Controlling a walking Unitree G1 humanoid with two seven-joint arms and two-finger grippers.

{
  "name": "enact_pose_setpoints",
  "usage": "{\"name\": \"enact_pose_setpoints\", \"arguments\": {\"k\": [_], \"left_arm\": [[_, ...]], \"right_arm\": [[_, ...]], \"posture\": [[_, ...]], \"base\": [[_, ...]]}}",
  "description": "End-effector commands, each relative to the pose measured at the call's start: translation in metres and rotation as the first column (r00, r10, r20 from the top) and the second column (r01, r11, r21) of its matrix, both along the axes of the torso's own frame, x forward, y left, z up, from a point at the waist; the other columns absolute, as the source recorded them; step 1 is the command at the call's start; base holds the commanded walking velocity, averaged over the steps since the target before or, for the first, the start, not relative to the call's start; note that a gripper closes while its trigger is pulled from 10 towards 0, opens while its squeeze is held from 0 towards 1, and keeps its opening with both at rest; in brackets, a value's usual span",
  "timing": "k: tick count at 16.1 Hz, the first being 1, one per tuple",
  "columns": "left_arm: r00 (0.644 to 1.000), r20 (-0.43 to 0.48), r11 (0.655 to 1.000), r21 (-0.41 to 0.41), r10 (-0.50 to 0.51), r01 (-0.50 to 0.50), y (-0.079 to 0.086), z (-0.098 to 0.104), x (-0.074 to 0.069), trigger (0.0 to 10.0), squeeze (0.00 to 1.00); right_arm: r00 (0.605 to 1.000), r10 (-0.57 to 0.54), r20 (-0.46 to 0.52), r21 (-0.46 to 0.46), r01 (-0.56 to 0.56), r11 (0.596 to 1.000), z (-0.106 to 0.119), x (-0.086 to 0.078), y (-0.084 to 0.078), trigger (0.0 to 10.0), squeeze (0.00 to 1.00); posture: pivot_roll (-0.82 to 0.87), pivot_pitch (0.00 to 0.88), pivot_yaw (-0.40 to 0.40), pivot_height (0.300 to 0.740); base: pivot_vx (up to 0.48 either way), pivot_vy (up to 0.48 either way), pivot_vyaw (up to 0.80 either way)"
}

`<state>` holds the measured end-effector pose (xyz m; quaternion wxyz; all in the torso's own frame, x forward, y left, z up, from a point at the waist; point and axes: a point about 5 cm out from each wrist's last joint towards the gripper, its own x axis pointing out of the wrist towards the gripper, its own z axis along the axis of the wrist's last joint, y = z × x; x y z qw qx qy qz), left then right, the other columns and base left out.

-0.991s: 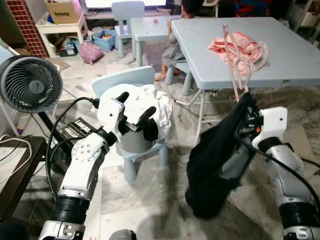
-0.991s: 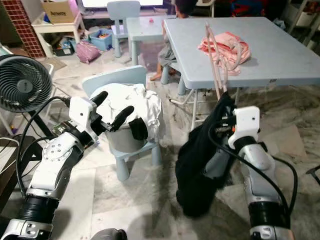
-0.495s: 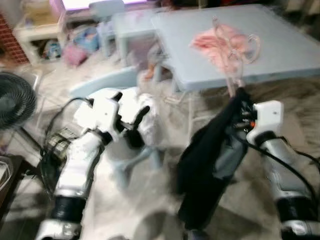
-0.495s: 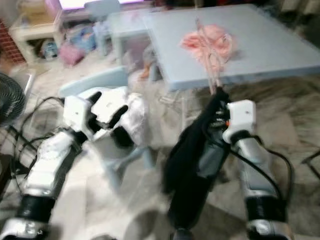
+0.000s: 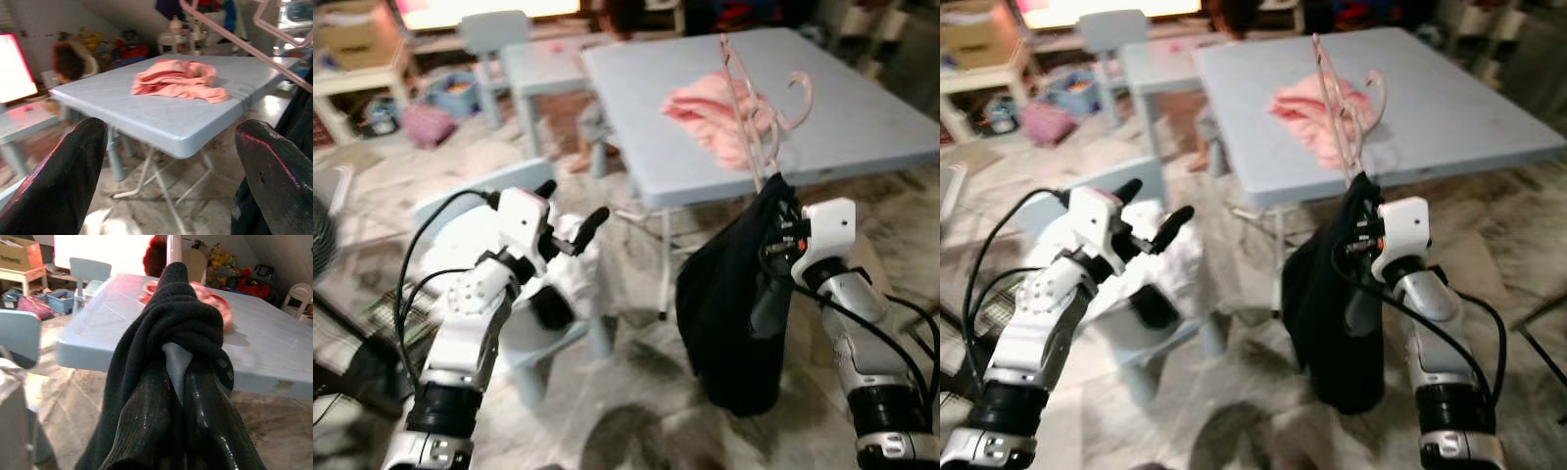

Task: Hang hanger

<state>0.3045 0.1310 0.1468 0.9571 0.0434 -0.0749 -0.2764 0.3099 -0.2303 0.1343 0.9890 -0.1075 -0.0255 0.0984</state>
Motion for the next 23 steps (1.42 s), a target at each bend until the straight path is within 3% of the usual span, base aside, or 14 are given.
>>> {"name": "enact_pose_setpoints", "arguments": {"k": [1, 6, 15, 18, 21, 23], "left_arm": [[1.000, 0.012, 1.000, 0.018, -0.003, 0.003, -0.006, 0.003, 0.002, 10.0, 0.00], [0.999, 0.014, 0.999, 0.008, 0.035, -0.036, -0.005, 0.002, 0.001, 10.0, 0.00], [0.999, 0.013, 0.999, 0.013, 0.032, -0.032, -0.006, 0.002, 0.002, 10.0, 0.00], [1.000, 0.000, 0.999, 0.022, 0.025, -0.025, -0.007, 0.000, 0.001, 10.0, 0.00], [1.000, 0.004, 0.999, 0.046, 0.029, -0.029, -0.008, -0.001, 0.001, 10.0, 0.00], [0.999, 0.004, 0.997, 0.065, 0.033, -0.033, -0.006, -0.003, 0.001, 10.0, 0.00]], "right_arm": [[0.995, 0.034, 0.090, -0.035, -0.031, 0.999, 0.023, 0.003, 0.000, 10.0, 0.00], [0.995, 0.055, 0.086, -0.034, -0.053, 0.998, 0.023, 0.006, 0.004, 10.0, 0.00], [0.988, 0.141, 0.067, -0.069, -0.137, 0.988, 0.022, 0.005, 0.009, 10.0, 0.00], [0.984, 0.168, 0.060, -0.072, -0.164, 0.984, 0.022, 0.004, 0.010, 10.0, 0.00], [0.969, 0.247, 0.022, -0.083, -0.244, 0.966, 0.018, 0.001, 0.013, 10.0, 0.00], [0.917, 0.396, -0.039, -0.132, -0.398, 0.908, 0.017, -0.007, 0.017, 10.0, 0.00]], "posture": [[-0.09, 0.004, 0.002, 0.740], [-0.09, 0.005, -0.003, 0.740], [-0.09, 0.008, -0.001, 0.740], [-0.09, 0.007, -0.001, 0.740], [-0.09, 0.007, -0.002, 0.740], [-0.09, 0.007, -0.002, 0.740]], "base": [[0.379, 0.000, 0.00], [0.000, -0.049, 0.00], [0.000, -0.459, 0.00], [0.000, -0.102, 0.00], [0.000, 0.000, 0.00], [0.000, 0.000, 0.00]]}}
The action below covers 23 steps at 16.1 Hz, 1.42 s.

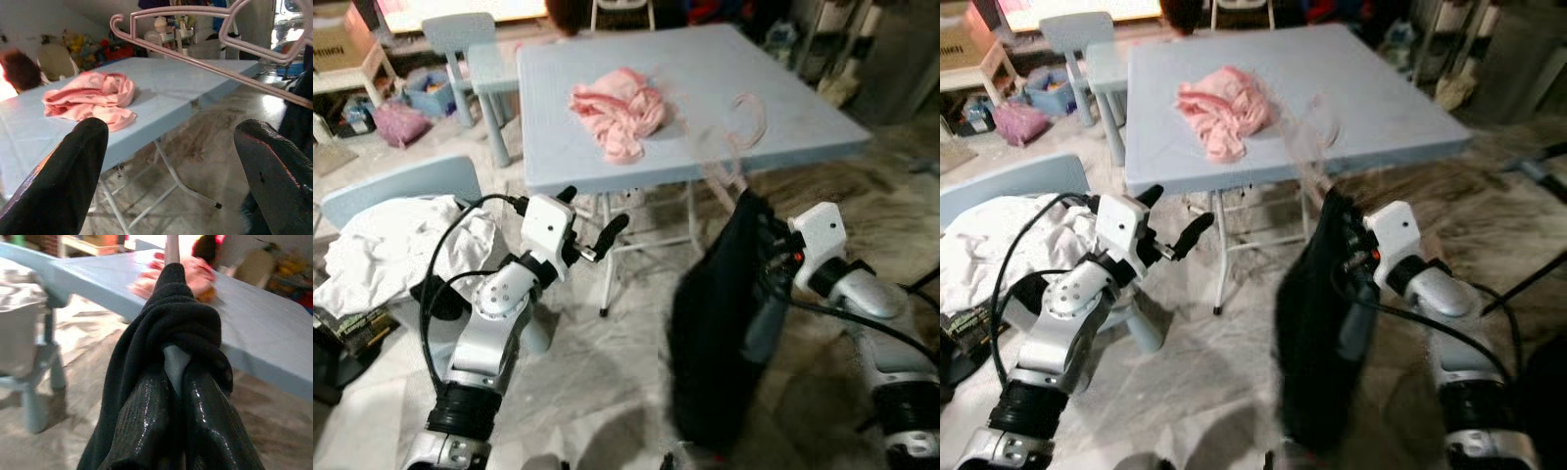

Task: Hang hanger

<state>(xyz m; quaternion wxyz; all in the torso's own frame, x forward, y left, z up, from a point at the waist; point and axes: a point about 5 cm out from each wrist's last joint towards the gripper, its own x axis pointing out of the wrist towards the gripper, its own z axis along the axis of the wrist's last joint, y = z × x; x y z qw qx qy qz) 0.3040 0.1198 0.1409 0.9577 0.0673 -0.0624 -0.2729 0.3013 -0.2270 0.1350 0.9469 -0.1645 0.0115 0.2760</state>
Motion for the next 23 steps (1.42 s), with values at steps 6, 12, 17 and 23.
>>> {"name": "enact_pose_setpoints", "arguments": {"k": [6, 12, 17, 23], "left_arm": [[1.000, -0.026, 0.997, 0.075, -0.001, 0.003, 0.015, -0.008, -0.006, 10.0, 0.00], [0.999, -0.043, 0.997, 0.076, -0.025, 0.028, 0.015, -0.011, -0.009, 10.0, 0.00], [0.999, -0.039, 0.998, 0.056, -0.019, 0.021, 0.015, -0.011, -0.008, 10.0, 0.00], [0.999, -0.036, 0.998, 0.051, -0.037, 0.038, 0.015, -0.012, -0.010, 10.0, 0.00]], "right_arm": [[0.957, 0.285, -0.049, -0.161, -0.289, 0.944, 0.008, -0.014, 0.006, 10.0, 0.00], [0.956, 0.285, -0.067, -0.245, -0.293, 0.924, 0.005, -0.012, -0.001, 10.0, 0.00], [0.951, 0.300, -0.070, -0.250, -0.308, 0.918, 0.001, -0.015, 0.000, 10.0, 0.00], [0.941, 0.325, -0.094, -0.295, -0.339, 0.894, -0.004, -0.018, -0.001, 10.0, 0.00]], "posture": [[-0.08, 0.010, -0.001, 0.740], [-0.08, 0.017, -0.005, 0.740], [-0.09, 0.017, -0.002, 0.740], [-0.09, 0.014, -0.003, 0.740]], "base": [[0.000, 0.000, 0.00], [0.000, 0.000, 0.00], [0.000, 0.000, 0.00], [0.260, 0.000, 0.00]]}}
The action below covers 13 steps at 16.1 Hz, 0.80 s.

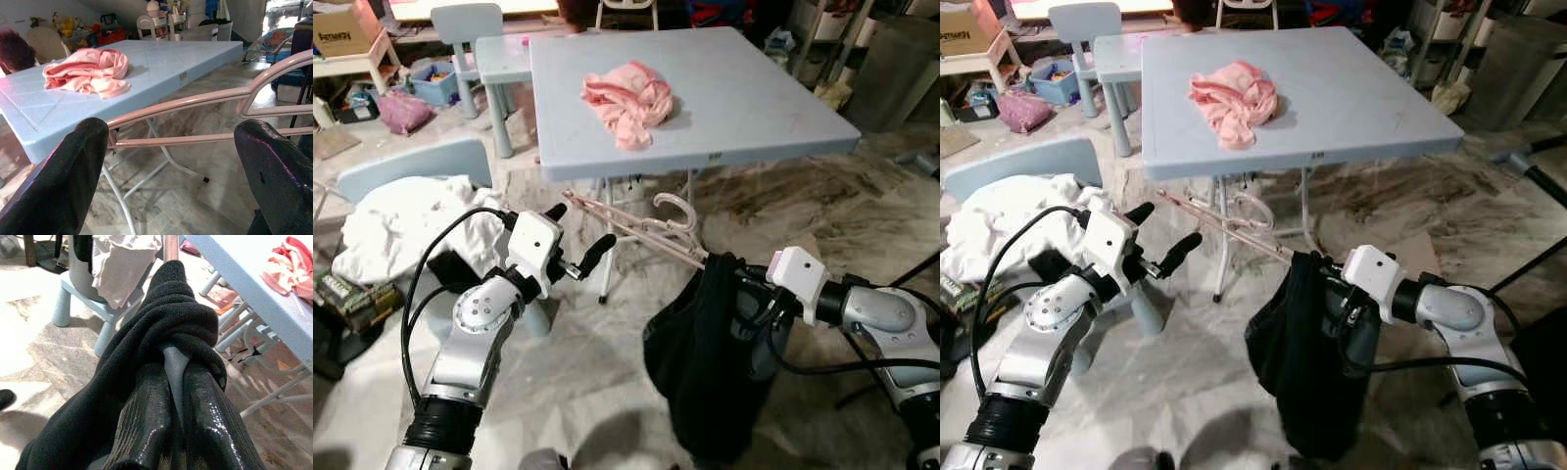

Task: Hang hanger

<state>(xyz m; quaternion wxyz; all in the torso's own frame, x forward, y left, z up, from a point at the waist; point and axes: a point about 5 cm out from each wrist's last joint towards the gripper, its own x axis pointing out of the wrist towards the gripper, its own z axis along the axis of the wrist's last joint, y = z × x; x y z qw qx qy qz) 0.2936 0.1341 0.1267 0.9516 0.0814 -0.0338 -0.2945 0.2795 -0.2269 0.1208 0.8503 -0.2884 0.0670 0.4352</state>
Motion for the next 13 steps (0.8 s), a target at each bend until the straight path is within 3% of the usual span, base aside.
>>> {"name": "enact_pose_setpoints", "arguments": {"k": [1, 6, 8, 13], "left_arm": [[1.000, 0.014, 1.000, 0.005, 0.001, -0.001, 0.0010, 0.0026, 0.0004, 10.0, 0.00], [1.000, 0.027, 1.000, -0.003, 0.001, -0.001, -0.0020, 0.0059, 0.0024, 10.0, 0.00], [1.000, 0.025, 1.000, -0.005, 0.003, -0.003, -0.0034, 0.0056, 0.0024, 10.0, 0.00], [0.999, 0.030, 1.000, 0.004, 0.026, -0.026, -0.0003, 0.0059, 0.0030, 10.0, 0.00]], "right_arm": [[0.999, 0.014, 0.053, -0.018, -0.013, 1.000, 0.0094, 0.0033, 0.0000, 10.0, 0.00], [0.995, 0.032, 0.091, 0.025, -0.035, 0.999, 0.0172, 0.0064, 0.0060, 10.0, 0.00], [0.995, 0.045, 0.093, 0.034, -0.048, 0.998, 0.0174, 0.0058, 0.0089, 10.0, 0.00], [0.996, 0.010, 0.085, 0.047, -0.014, 0.999, 0.0152, 0.0077, 0.0073, 10.0, 0.00]], "posture": [[-0.09, 0.014, -0.003, 0.740], [-0.09, 0.018, -0.010, 0.740], [-0.09, 0.019, -0.011, 0.740], [-0.09, 0.021, -0.011, 0.740]], "base": [[0.330, 0.000, 0.00], [0.310, 0.000, 0.00], [0.261, 0.000, 0.80], [0.000, 0.000, 0.30]]}}
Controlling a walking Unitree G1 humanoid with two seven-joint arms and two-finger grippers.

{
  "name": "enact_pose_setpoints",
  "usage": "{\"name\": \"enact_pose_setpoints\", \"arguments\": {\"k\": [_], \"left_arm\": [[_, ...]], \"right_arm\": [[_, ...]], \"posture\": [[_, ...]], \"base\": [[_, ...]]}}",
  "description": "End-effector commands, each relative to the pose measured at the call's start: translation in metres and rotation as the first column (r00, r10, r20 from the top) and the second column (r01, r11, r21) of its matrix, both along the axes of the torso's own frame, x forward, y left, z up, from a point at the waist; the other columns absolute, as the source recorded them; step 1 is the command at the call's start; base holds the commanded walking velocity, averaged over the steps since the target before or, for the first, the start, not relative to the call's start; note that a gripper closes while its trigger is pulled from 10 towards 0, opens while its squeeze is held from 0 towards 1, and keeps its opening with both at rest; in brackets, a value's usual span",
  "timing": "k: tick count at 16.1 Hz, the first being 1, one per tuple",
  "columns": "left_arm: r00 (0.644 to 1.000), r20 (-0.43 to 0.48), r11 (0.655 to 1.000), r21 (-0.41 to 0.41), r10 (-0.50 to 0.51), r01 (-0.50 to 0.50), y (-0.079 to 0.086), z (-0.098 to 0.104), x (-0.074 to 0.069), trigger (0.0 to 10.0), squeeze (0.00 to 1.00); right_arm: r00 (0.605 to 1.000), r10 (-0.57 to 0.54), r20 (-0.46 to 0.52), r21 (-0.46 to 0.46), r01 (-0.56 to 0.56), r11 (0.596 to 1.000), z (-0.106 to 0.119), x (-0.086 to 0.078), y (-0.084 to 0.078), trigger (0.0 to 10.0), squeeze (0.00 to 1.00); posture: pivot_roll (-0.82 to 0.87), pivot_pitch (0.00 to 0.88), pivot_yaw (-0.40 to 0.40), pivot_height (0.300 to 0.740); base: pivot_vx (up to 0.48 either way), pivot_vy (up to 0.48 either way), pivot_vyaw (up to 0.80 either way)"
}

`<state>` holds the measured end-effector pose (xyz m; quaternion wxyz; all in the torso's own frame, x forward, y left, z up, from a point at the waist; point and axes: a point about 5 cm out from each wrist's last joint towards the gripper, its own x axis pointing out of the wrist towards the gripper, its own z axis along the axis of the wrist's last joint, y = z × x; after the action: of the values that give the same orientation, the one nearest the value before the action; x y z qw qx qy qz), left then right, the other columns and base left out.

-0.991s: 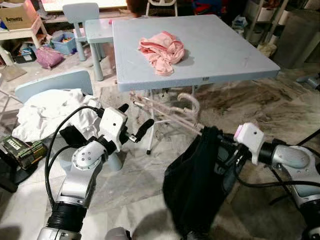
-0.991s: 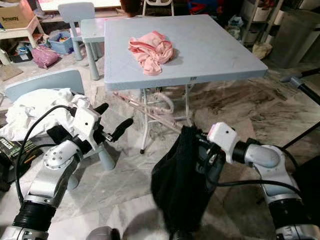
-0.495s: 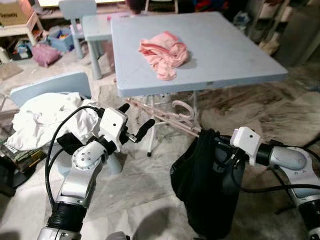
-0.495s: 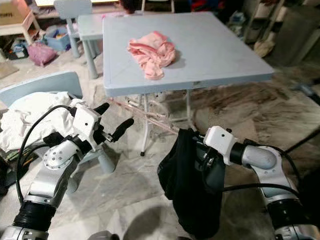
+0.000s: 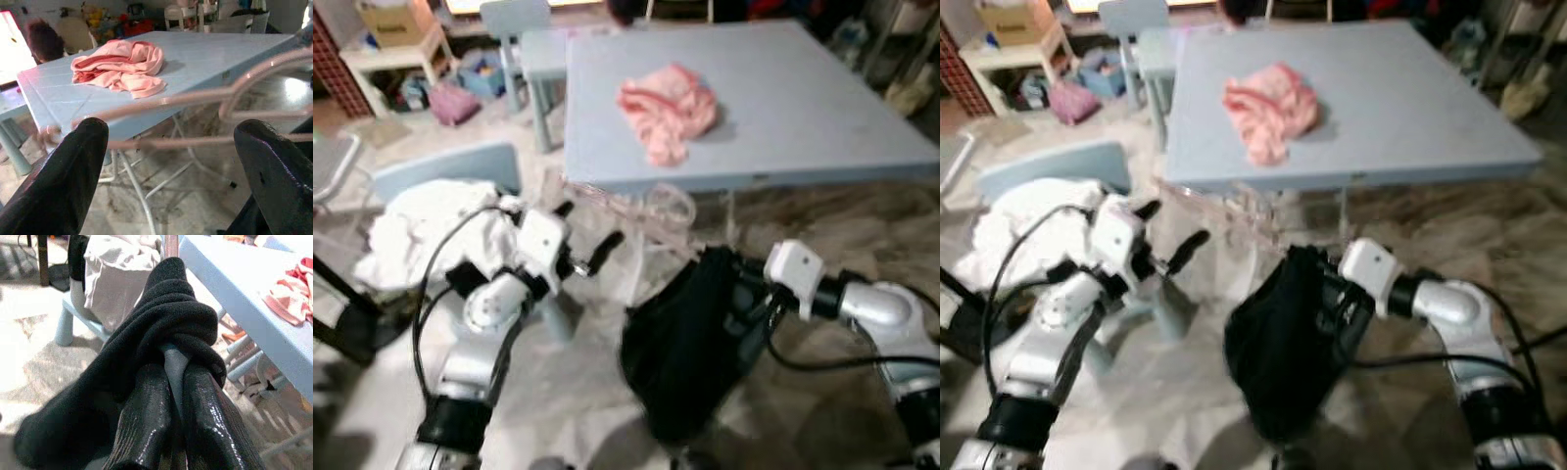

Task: Hang hanger

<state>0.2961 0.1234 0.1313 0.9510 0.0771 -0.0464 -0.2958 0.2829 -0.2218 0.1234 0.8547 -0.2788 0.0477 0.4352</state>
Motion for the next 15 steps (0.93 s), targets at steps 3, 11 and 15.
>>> {"name": "enact_pose_setpoints", "arguments": {"k": [3, 11, 15], "left_arm": [[0.999, 0.032, 0.998, 0.059, 0.022, -0.023, 0.011, 0.004, 0.002, 10.0, 0.00], [0.983, -0.075, 0.949, 0.258, -0.167, 0.181, 0.012, -0.022, -0.006, 10.0, 0.00], [0.957, -0.135, 0.926, 0.251, -0.256, 0.283, 0.011, -0.034, -0.011, 2.0, 0.00]], "right_arm": [[0.999, 0.021, 0.045, -0.031, -0.020, 0.999, 0.009, 0.001, 0.000, 10.0, 0.00], [0.987, 0.157, -0.012, -0.199, -0.157, 0.967, 0.002, -0.010, -0.002, 10.0, 0.00], [0.971, 0.237, -0.020, -0.230, -0.235, 0.944, 0.002, -0.011, 0.001, 10.0, 0.00]], "posture": [[-0.09, 0.023, -0.012, 0.740], [-0.10, 0.030, -0.012, 0.740], [-0.10, 0.027, -0.012, 0.740]], "base": [[0.000, 0.000, 0.00], [0.000, 0.000, 0.00], [0.000, 0.000, 0.00]]}}
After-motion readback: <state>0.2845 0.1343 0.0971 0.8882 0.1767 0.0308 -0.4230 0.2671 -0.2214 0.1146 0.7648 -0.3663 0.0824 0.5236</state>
